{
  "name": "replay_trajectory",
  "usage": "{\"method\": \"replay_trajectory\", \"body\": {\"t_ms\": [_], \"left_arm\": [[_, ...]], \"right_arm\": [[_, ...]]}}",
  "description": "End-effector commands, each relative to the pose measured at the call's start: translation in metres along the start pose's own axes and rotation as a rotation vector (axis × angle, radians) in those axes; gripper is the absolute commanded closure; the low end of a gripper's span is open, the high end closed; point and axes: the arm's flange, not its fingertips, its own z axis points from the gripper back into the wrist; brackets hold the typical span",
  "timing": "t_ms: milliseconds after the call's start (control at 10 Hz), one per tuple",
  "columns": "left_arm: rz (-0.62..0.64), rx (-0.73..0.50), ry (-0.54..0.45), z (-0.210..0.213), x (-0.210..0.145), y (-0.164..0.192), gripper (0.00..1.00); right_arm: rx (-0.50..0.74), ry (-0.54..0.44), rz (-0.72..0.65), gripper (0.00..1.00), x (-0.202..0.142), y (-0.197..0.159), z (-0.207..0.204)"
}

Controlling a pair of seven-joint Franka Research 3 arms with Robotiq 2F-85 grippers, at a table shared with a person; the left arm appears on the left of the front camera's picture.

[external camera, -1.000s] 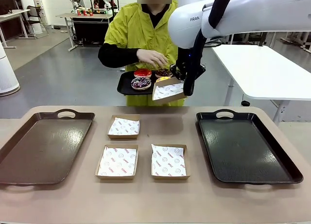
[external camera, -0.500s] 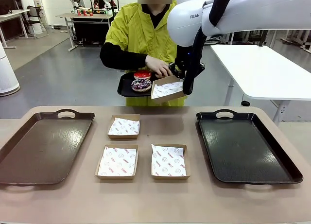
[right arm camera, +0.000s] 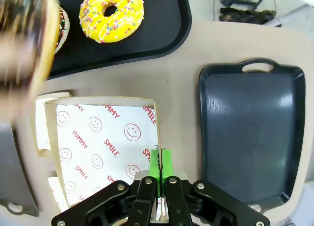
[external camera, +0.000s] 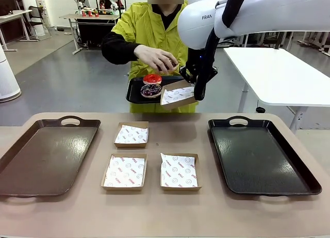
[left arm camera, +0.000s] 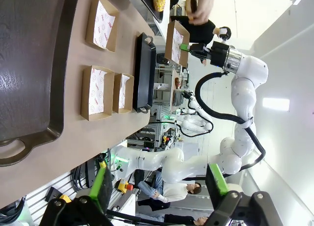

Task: Individually package the donuts and arrange them on the tray.
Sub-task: Place the picked Paper togo box on the Handle tray while simultaneously picking up another Paper togo box from the table with the other hand.

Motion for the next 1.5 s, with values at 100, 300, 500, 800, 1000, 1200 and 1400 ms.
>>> {"method": "replay_trajectory", "body": {"t_ms": [100, 300, 500, 800, 1000, 1200, 1400], "left_arm": [[0.002, -0.013, -0.012, 0.001, 0.000, -0.001, 0.00], [0.002, -0.013, -0.012, 0.001, 0.000, -0.001, 0.00], [0.002, -0.013, -0.012, 0.001, 0.000, -0.001, 0.00], [0.002, -0.013, -0.012, 0.001, 0.000, -0.001, 0.00], [0.002, -0.013, -0.012, 0.001, 0.000, -0.001, 0.00], [0.002, -0.013, -0.012, 0.001, 0.000, -0.001, 0.00], [0.007, 0.066, 0.028, -0.011, 0.009, -0.013, 0.00]], "right_arm": [[-0.005, 0.000, -0.004, 1.00, -0.002, -0.003, 0.000], [-0.005, 0.000, -0.004, 1.00, -0.002, -0.003, 0.000], [-0.005, 0.000, -0.004, 1.00, -0.002, -0.003, 0.000], [-0.005, 0.000, -0.004, 1.00, -0.002, -0.003, 0.000], [-0.005, 0.000, -0.004, 1.00, -0.002, -0.003, 0.000], [-0.005, 0.000, -0.004, 1.00, -0.002, -0.003, 0.000], [0.019, 0.027, 0.008, 0.98, -0.006, -0.023, -0.001]]}}
